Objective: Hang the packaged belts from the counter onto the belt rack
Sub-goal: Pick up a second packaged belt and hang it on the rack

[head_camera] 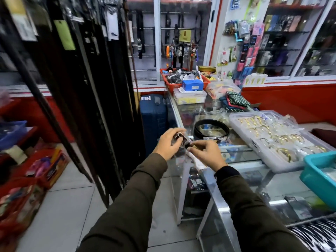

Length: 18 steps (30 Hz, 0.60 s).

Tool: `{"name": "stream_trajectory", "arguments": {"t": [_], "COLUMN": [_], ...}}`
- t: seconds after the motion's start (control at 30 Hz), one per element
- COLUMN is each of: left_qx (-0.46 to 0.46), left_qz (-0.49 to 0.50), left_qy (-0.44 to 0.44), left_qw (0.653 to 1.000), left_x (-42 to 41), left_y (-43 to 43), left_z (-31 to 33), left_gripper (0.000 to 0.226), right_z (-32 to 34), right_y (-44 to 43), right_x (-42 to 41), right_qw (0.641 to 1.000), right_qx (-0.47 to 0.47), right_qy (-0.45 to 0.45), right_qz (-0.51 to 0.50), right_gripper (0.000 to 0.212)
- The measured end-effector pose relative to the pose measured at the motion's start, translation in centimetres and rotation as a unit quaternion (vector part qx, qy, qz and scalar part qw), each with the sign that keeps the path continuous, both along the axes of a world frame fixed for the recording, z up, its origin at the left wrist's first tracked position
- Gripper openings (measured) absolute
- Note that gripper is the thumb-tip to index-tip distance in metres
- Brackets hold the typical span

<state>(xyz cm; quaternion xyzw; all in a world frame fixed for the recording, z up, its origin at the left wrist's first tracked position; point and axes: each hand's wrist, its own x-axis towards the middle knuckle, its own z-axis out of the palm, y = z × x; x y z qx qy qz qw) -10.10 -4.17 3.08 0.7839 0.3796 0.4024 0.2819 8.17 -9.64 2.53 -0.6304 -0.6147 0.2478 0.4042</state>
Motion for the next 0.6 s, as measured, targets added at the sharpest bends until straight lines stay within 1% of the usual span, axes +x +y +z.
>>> {"name": "stream_trajectory", "arguments": {"t": [0.1, 0.17, 0.2, 0.23, 0.27, 0.3, 0.33, 0.37, 0.4, 0.47, 0.5, 0.53, 0.6], "left_qx": [-0.040, -0.108, -0.139, -0.158, -0.172, -0.186, -0.197, -0.196, -0.194, -0.181, -0.173, -0.165, -0.138], "left_qz": [0.073, 0.108, 0.122, 0.133, 0.140, 0.143, 0.147, 0.153, 0.158, 0.168, 0.174, 0.181, 0.199], "left_qy": [-0.099, -0.191, -0.235, -0.266, -0.289, -0.302, -0.309, -0.308, -0.301, -0.282, -0.272, -0.265, -0.261], "left_qw": [0.992, 0.970, 0.954, 0.942, 0.931, 0.924, 0.919, 0.918, 0.920, 0.927, 0.930, 0.933, 0.935], "left_x": [-2.3, -3.6, -4.2, -4.9, -5.6, -6.2, -6.9, -7.8, -8.5, -10.1, -10.9, -11.6, -13.2], "left_y": [-0.1, -0.4, -0.5, -0.6, -0.6, -0.6, -0.7, -0.7, -0.8, -1.0, -1.1, -1.2, -1.4], "left_z": [0.7, 1.1, 1.4, 1.5, 1.6, 1.8, 2.0, 2.2, 2.4, 2.9, 3.2, 3.5, 4.4], "left_gripper": [0.045, 0.060, 0.060, 0.052, 0.039, 0.025, 0.018, 0.018, 0.022, 0.024, 0.022, 0.020, 0.021], "right_z": [1.0, 1.9, 2.5, 2.9, 3.3, 3.5, 3.7, 3.7, 3.9, 3.9, 4.0, 4.2, 4.8], "right_y": [1.5, 2.1, 2.2, 2.4, 2.5, 2.6, 2.8, 2.9, 2.9, 3.4, 3.6, 3.7, 3.8], "right_x": [-2.5, -4.4, -5.4, -6.5, -7.5, -8.4, -9.2, -10.1, -10.8, -11.8, -12.4, -13.0, -14.2], "right_qw": [0.998, 0.992, 0.989, 0.985, 0.982, 0.978, 0.976, 0.972, 0.972, 0.976, 0.976, 0.978, 0.977], "right_qx": [0.007, 0.016, 0.020, 0.026, 0.033, 0.039, 0.040, 0.039, 0.040, 0.034, 0.034, 0.043, 0.082], "right_qy": [0.066, 0.115, 0.137, 0.160, 0.169, 0.181, 0.186, 0.198, 0.191, 0.160, 0.148, 0.127, 0.093], "right_qz": [0.022, 0.040, 0.055, 0.066, 0.080, 0.093, 0.106, 0.121, 0.130, 0.143, 0.154, 0.160, 0.172], "right_gripper": [0.025, 0.013, 0.006, 0.011, 0.015, 0.015, 0.013, 0.006, 0.006, 0.027, 0.032, 0.031, 0.020]}}
